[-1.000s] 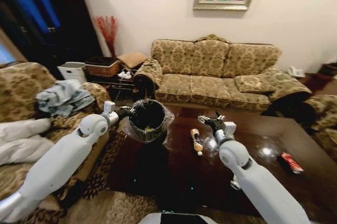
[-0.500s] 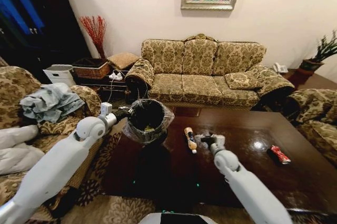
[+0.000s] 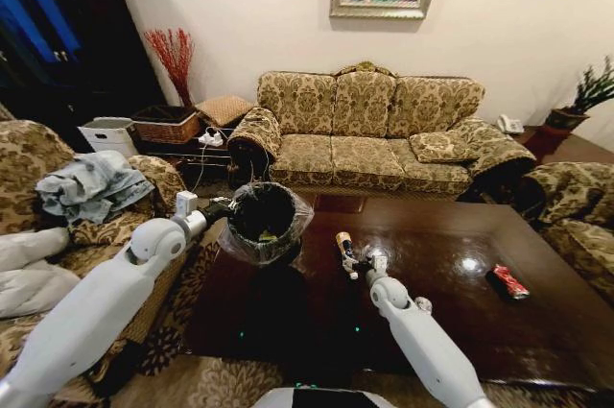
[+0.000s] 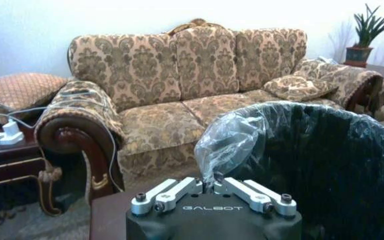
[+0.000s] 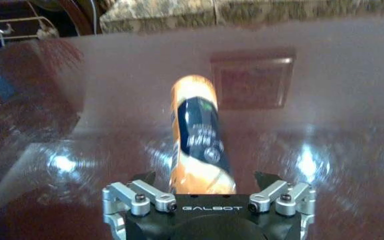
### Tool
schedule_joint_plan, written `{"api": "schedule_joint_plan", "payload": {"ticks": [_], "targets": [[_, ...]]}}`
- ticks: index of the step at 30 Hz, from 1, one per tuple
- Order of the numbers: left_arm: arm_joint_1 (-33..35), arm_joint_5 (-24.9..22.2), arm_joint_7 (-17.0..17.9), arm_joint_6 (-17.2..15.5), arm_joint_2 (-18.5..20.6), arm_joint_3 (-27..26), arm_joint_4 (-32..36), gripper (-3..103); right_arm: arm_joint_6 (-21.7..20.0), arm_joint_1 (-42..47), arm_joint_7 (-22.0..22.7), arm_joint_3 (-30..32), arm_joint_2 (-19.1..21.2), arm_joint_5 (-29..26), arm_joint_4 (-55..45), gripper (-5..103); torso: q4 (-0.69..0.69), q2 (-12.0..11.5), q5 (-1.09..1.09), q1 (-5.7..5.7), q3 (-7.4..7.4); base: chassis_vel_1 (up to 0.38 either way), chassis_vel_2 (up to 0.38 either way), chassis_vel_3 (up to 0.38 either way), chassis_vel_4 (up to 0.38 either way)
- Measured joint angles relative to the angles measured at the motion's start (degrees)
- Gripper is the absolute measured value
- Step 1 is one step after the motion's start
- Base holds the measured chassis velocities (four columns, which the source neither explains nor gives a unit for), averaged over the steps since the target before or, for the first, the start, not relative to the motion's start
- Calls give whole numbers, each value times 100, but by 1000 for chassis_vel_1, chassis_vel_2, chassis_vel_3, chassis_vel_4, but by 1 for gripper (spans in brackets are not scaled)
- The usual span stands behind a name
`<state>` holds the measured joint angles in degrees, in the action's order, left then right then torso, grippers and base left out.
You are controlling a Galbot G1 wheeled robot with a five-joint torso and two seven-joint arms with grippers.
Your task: Move to the front of the table and place the trash on the table into the trash bin.
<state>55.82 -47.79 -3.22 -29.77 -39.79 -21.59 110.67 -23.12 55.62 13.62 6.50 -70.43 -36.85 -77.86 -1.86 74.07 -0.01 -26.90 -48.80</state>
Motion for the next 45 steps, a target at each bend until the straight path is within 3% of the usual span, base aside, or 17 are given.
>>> {"api": "schedule_joint_plan", "payload": {"ticks": [2, 4, 11, 20, 23, 25, 27, 28, 31, 33, 36, 37, 39, 41, 45], "targets": [[-60, 0, 2, 0, -15, 31, 3, 3, -12, -22, 99, 4, -84, -30, 69, 89, 1, 0, 0, 0, 0, 0, 0, 0, 0], [-75, 3, 2, 0, -23, 45, -1, 3, -6, -35, 119, 7, -114, -21, 105, 89, 1, 0, 1, 0, 0, 0, 0, 0, 0], [-65, 108, -107, 84, -50, 67, -40, 3, 132, -70, 131, 32, -205, 62, 294, 58, 1, 0, 2, 0, 1, 0, 0, 0, 0], [-66, 112, -177, 156, -41, 66, -87, 3, 331, -32, 287, 60, -238, 148, 238, 41, 1, 0, -2, 1, -1, 0, 0, 0, 0], [-66, 112, -182, 156, -42, 67, -107, 3, 459, 8, 451, 139, -80, 261, -446, 35, 1, 0, 0, -1, -1, 0, 0, 0, 0], [-80, 113, -187, 157, -26, 106, -145, 3, 495, 1, 490, 182, 268, 273, -1358, 33, 1, 0, 0, -1, -1, 0, 0, 0, 0], [-140, 121, -207, 164, 9, 237, -248, 3, 572, -159, 303, 186, 679, 95, -2217, 33, 2, 0, 1, 1, 0, 0, 0, 0, 0], [-140, 121, -207, 164, 9, 237, -248, 3, 572, -159, 303, 186, 679, 95, -2217, 33, 2, 0, 1, 1, 0, 0, 0, 0, 0], [-383, 115, -400, 206, 103, 541, -576, 3, 687, -825, -385, 117, 1312, -459, -3324, 33, 1, 1, 3, 1, 1, 0, 0, 0, 0], [-448, 109, -431, 206, 113, 602, -645, 3, 733, -1004, -531, 88, 1418, -514, -3450, 33, 0, 0, 2, 1, 1, 0, 0, 0, 0], [-919, -5, -601, -3, 111, 908, -918, 3, 1105, -1733, -1427, -212, 1748, -693, -3608, 33, -1, 0, 2, 0, 1, 0, 0, 0, 0], [-919, -5, -601, -3, 111, 908, -918, 3, 1105, -1733, -1427, -212, 1748, -693, -3608, 33, -1, 0, 2, 0, 1, 0, 0, 0, 0], [-1321, -375, -565, -292, 67, 1291, -924, 3, 1758, -1996, -2093, -741, 1689, -510, -3259, 33, 1, 0, 2, -1, 0, 0, 0, 0, 0], [-1584, -628, -500, -461, 11, 1548, -873, 3, 2324, -2065, -2336, -1139, 1427, -295, -2894, 33, 2, 0, -4, -1, 0, 0, 0, 0, 0], [-1747, -828, -442, -573, -26, 1708, -822, 3, 2642, -2031, -2443, -1357, 1037, -132, -2578, 33, 3, 0, -2, -1, 0, 0, 0, 0, 0]]}}
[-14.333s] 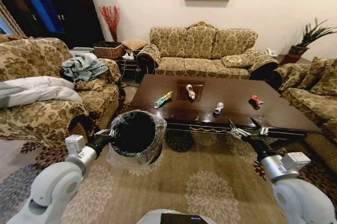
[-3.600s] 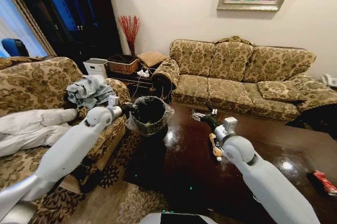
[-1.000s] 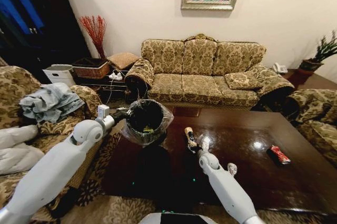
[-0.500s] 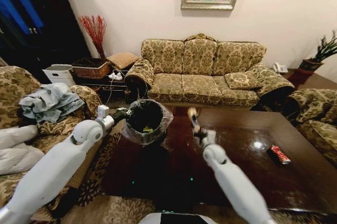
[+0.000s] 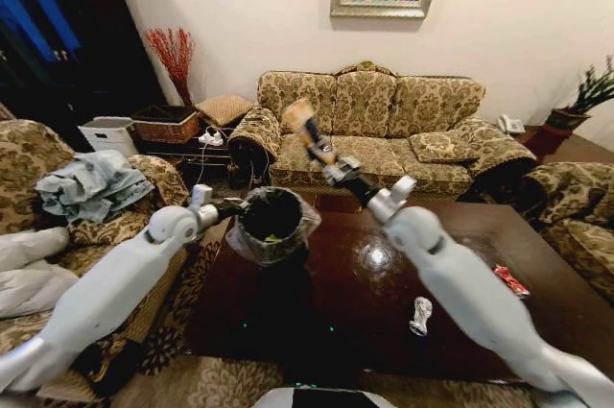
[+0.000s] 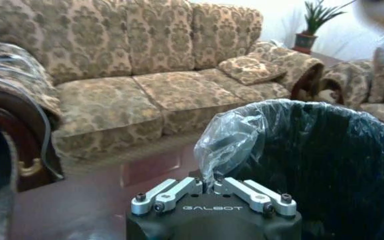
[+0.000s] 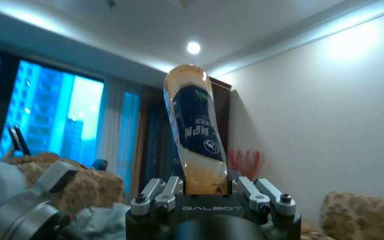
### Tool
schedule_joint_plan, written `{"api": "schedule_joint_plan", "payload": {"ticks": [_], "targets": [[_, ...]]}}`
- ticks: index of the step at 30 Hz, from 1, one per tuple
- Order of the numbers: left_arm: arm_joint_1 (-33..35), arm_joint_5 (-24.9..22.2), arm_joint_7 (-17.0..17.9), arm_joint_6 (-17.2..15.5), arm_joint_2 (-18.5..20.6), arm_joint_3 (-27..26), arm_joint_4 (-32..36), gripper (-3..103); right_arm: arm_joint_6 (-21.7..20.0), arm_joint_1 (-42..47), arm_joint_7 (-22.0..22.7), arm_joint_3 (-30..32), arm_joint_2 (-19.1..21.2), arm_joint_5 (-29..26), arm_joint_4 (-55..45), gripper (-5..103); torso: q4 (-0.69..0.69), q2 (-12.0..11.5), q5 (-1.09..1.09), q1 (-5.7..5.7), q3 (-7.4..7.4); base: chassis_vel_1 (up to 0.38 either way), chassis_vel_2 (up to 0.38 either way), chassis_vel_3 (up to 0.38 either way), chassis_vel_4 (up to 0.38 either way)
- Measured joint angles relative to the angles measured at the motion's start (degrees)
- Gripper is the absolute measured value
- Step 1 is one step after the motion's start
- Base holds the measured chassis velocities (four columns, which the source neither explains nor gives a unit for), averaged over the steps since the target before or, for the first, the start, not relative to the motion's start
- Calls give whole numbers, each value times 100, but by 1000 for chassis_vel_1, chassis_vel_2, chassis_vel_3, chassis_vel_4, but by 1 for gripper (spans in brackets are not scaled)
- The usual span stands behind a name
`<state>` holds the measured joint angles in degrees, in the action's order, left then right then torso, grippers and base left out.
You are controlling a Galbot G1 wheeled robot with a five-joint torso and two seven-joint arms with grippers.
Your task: Move to the front of the table and place the trash on the table into the trash bin.
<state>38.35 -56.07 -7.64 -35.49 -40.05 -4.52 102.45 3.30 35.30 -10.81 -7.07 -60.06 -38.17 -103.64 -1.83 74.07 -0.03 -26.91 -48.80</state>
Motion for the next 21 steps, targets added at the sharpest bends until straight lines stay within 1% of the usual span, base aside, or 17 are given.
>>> {"api": "schedule_joint_plan", "payload": {"ticks": [1, 3, 9, 10, 11, 12, 15, 16, 18, 19, 21], "targets": [[-27, -76, 9, -50, -1, 38, 32, 3, 94, 40, -14, -61, -138, 64, 98, 33, -2, 0, 0, 0, 0, 0, 0, 0, 0], [-44, -130, 5, -82, 18, 66, 47, 3, 136, 103, -21, -121, -309, 152, 183, 33, -4, 0, 6, 0, 0, 0, 0, 0, 0], [-44, -146, 4, -85, 0, 54, 37, 3, 219, 217, -23, -325, -406, 184, 291, 33, -3, 0, 4, 2, 1, 0, 0, 0, 0], [-45, -147, 4, -85, -2, 51, 24, 3, 202, 283, -20, -389, -405, 202, 282, 33, -2, 0, 1, 2, 0, 0, 0, 0, 0], [-45, -151, 4, -86, 0, 49, 14, 3, 169, 324, -26, -423, -393, 228, 258, 30, -2, 0, 2, 1, 0, 0, 0, 0, 0], [-45, -151, 4, -86, 0, 49, 14, 3, 169, 324, -26, -423, -393, 228, 258, 30, -2, 0, 2, 1, 0, 0, 0, 0, 0], [-49, -152, 4, -85, 5, 30, -3, 3, 155, 366, -127, -462, -321, 293, 216, 44, -3, 0, 2, 1, 0, 0, 0, 0, 0], [-49, -152, 4, -85, 5, 30, -3, 3, 155, 366, -127, -462, -321, 293, 216, 44, -3, 0, 2, 1, 0, 0, 0, 0, 0], [-70, -173, 16, -88, -15, 23, -8, 3, 156, 368, -161, -445, -250, 296, 180, 55, -3, 0, 2, 2, 1, 0, 0, 0, 0], [-70, -173, 16, -88, -15, 23, -8, 3, 156, 368, -161, -445, -250, 296, 180, 55, -3, 0, 2, 2, 1, 0, 0, 0, 0], [-109, -293, 68, -135, -30, 23, -5, 3, 150, 399, -214, -372, -192, 296, 170, 66, -2, 0, 3, 2, 1, 0, 0, 0, 0]]}}
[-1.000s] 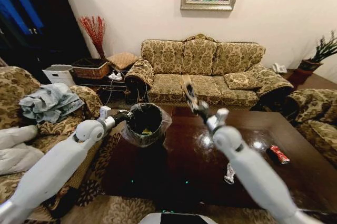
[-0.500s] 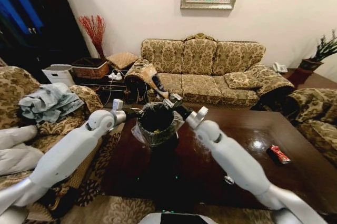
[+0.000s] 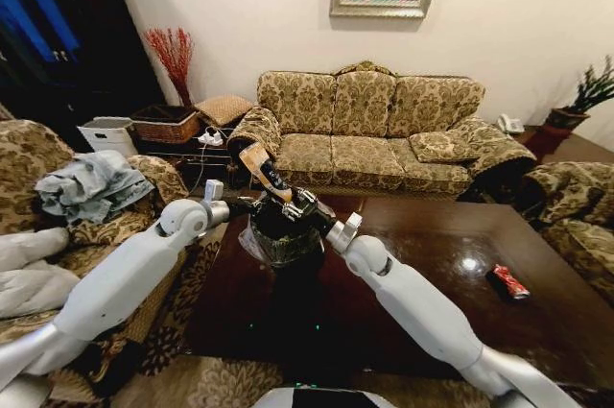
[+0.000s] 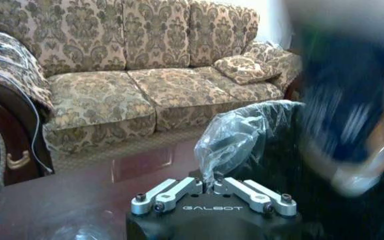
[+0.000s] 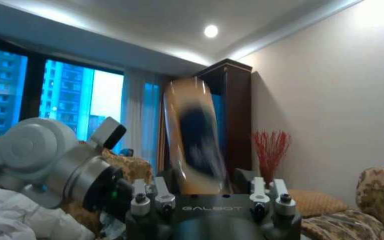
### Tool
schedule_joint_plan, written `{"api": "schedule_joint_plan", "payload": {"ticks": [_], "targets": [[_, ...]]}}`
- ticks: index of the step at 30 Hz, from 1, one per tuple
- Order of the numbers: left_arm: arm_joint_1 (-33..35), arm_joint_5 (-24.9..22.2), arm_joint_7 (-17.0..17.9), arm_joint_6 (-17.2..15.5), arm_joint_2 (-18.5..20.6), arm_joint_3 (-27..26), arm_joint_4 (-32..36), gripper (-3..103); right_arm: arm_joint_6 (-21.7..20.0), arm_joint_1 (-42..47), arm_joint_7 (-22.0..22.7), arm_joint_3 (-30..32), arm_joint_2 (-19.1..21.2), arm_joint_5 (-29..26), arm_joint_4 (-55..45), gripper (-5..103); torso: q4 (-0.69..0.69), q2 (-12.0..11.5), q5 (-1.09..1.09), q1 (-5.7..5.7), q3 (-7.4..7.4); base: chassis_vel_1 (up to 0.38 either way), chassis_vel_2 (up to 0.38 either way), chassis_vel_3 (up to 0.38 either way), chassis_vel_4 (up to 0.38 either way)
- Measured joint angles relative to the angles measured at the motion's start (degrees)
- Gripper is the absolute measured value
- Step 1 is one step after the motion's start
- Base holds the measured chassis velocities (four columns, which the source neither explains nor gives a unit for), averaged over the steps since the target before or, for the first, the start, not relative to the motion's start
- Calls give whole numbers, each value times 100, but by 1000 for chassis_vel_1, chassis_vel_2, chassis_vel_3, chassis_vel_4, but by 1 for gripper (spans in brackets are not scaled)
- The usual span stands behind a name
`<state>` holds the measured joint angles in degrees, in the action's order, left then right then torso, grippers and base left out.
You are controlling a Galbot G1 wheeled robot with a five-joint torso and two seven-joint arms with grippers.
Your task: Move to the front of the table and place the trash on the table into the trash bin.
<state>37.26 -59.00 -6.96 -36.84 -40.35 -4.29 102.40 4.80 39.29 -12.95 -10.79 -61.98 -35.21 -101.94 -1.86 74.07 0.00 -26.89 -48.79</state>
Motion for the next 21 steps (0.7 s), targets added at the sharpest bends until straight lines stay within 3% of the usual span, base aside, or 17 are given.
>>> {"api": "schedule_joint_plan", "payload": {"ticks": [1, 4, 6, 9, 10, 11, 14, 15, 18, 19, 21], "targets": [[0, 0, 0, 0, 0, 0, 0, 3, 0, 0, 0, 0, 0, 0, 0, 66, 0, 0, 0, 0, 0, 0, 0, 0, 0], [-70, -85, 65, -67, -25, 16, 3, 3, 44, 72, -138, 106, 8, 18, 87, 82, 0, 0, -1, -1, 0, 0, 0, 0, 0], [-85, -86, 67, -75, -31, 28, -2, 3, 52, 94, -128, 152, -6, 22, 90, 82, 0, 0, -2, -1, 0, 0, 0, 0, 0], [-51, 108, 108, -67, -92, -5, -18, 3, 40, 234, 356, 421, 98, -22, -336, 97, -1, 0, -2, -1, 0, 0, 0, 0, 0], [50, 400, 125, -21, -115, -84, -2, 3, -57, 390, 688, 588, 270, -89, -710, 99, 0, 0, 1, -2, 0, 0, 0, 0, 0], [50, 400, 125, -21, -115, -84, -2, 3, -57, 390, 688, 588, 270, -89, -710, 99, 0, 0, 1, -2, 0, 0, 0, 0, 0], [616, 1305, 62, 231, -107, -429, 119, 3, -691, 1171, 1492, 1183, 1001, -228, -1717, 100, -2, 0, -2, -1, 0, 0, 0, 0, 0], [616, 1305, 62, 231, -107, -429, 119, 3, -691, 1171, 1492, 1183, 1001, -228, -1717, 100, -2, 0, -2, -1, 0, 0, 0, 0, 0], [1205, 1834, 5, 417, -212, -831, 221, 3, -1410, 2538, 1954, 2327, 1485, -51, -2354, 100, 0, 1, 2, 0, 1, 0, 0, 0, 0], [1205, 1834, 5, 417, -212, -831, 221, 3, -1410, 2538, 1954, 2327, 1485, -51, -2354, 100, 0, 1, 2, 0, 1, 0, 0, 0, 0], [1629, 1902, -5, 481, -336, -1234, 418, 3, -1779, 3689, 2074, 3408, 1467, 55, -2461, 100, 1, 1, -1, 1, 1, 0, 0, 0, 0]]}}
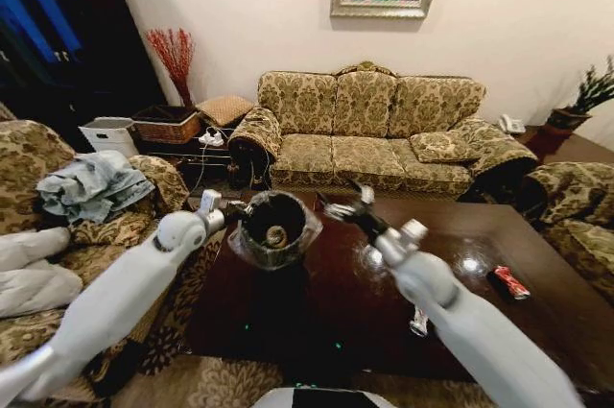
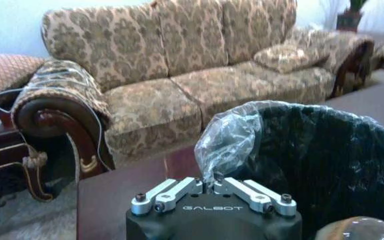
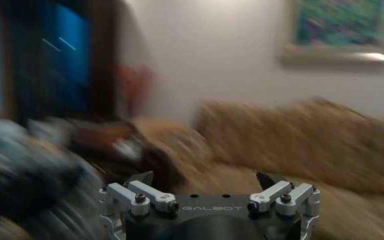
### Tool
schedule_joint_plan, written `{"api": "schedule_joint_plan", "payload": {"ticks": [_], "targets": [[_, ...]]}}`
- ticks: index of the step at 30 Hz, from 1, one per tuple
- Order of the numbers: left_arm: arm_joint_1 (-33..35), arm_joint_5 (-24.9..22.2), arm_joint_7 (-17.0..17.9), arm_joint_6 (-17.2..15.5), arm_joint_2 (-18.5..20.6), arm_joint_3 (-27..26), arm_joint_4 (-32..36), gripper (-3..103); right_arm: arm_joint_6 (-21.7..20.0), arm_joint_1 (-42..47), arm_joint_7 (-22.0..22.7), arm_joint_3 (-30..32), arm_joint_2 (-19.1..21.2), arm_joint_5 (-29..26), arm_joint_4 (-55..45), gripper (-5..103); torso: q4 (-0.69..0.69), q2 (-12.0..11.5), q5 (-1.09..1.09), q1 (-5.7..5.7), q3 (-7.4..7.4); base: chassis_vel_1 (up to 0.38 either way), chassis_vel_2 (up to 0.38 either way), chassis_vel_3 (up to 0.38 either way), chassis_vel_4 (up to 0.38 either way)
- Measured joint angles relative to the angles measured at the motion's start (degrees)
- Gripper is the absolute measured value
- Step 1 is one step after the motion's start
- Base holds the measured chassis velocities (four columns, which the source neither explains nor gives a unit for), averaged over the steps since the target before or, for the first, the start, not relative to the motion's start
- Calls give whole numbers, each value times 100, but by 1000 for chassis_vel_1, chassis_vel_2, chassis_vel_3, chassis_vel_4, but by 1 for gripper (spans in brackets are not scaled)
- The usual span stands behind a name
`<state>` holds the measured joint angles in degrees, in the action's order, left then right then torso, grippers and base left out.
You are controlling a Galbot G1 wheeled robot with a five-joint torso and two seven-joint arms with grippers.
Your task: Move to the front of the table and place the trash on the table into the trash bin.
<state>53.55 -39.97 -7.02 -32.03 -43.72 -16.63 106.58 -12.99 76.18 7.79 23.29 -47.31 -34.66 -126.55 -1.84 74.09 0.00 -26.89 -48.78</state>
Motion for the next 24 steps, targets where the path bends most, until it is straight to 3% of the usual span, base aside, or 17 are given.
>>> {"api": "schedule_joint_plan", "payload": {"ticks": [4, 9, 13, 14, 20, 24], "targets": [[625, 5, -79, 77, -217, -493, 332, 3, -41, 1123, -137, 1066, -369, 279, 299, 100, 1, 0, -4, 0, 1, 0, 0, 0, 0], [1137, 57, -113, 177, -408, -759, 545, 3, -37, 2011, 120, 1488, -879, 441, 746, 100, -1, 0, -1, 1, 0, 0, 0, 0, 0], [1104, 43, -173, 204, -397, -810, 592, 3, -110, 2109, 832, 1265, -1304, 142, 1149, 100, 0, 1, 0, 1, 0, 0, 0, 0, 0], [1104, 43, -173, 204, -397, -810, 592, 3, -110, 2109, 832, 1265, -1304, 142, 1149, 100, 0, 1, 0, 1, 0, 0, 0, 0, 0], [1021, 24, -176, 205, -325, -706, 647, 3, -344, 1580, 1883, 861, -1716, -26, 2004, 100, -2, -1, 0, -3, -2, 0, 0, 0, 0], [1008, 22, -181, 211, -307, -658, 647, 3, -478, 1464, 2148, 824, -1870, -338, 2250, 100, -2, -1, 1, -2, -1, 0, 0, 0, 0]]}}
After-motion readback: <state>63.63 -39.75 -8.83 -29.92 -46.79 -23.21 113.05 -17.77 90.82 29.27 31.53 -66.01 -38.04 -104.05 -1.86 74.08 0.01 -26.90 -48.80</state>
